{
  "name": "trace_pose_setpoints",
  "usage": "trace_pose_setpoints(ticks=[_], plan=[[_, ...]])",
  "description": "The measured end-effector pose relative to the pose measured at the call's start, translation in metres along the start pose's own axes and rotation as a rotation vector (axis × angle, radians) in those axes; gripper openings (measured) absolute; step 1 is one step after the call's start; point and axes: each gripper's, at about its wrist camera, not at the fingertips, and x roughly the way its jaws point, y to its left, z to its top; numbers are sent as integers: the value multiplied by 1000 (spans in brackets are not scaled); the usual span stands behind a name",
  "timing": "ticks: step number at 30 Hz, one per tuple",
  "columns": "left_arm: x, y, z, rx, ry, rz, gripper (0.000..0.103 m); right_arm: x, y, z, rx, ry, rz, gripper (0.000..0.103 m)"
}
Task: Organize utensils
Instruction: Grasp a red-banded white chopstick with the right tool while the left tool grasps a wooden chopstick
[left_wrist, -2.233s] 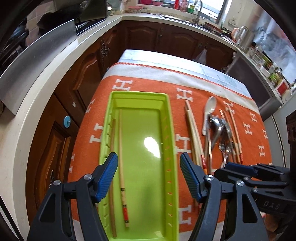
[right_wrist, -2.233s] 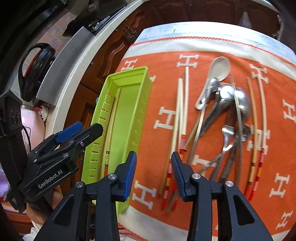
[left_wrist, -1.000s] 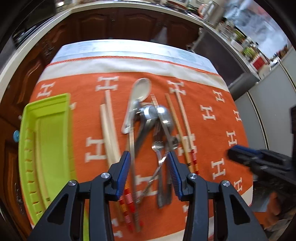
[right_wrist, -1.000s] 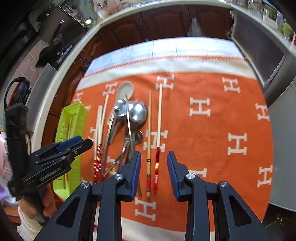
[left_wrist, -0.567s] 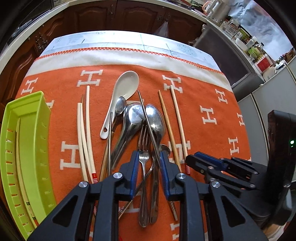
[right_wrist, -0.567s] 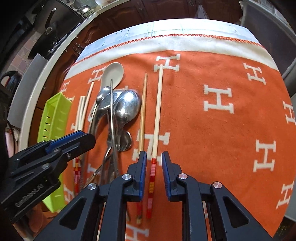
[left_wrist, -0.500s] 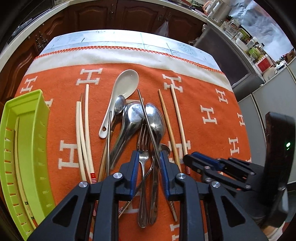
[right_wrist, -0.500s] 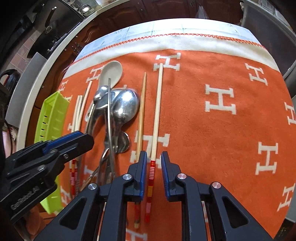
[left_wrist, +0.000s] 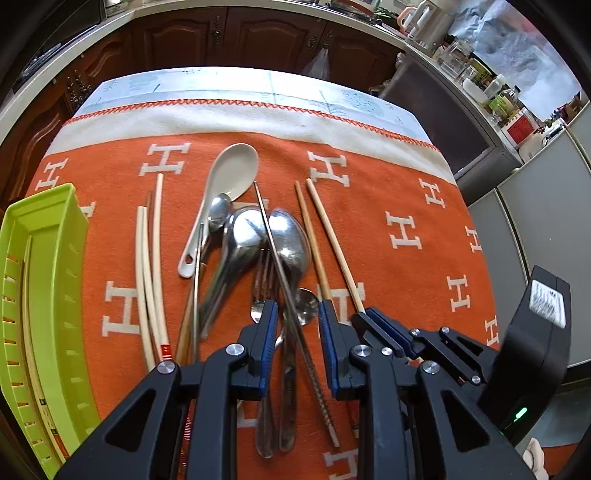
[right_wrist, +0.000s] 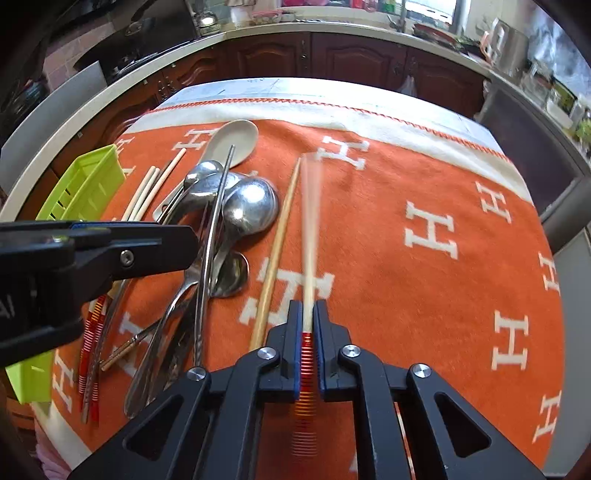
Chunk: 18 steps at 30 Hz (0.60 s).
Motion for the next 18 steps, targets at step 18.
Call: trace_pose_setpoints(ticks=[18], plan=[[44, -46, -17, -22, 106, -5, 15, -53, -105, -42, 459, -9, 230, 5]])
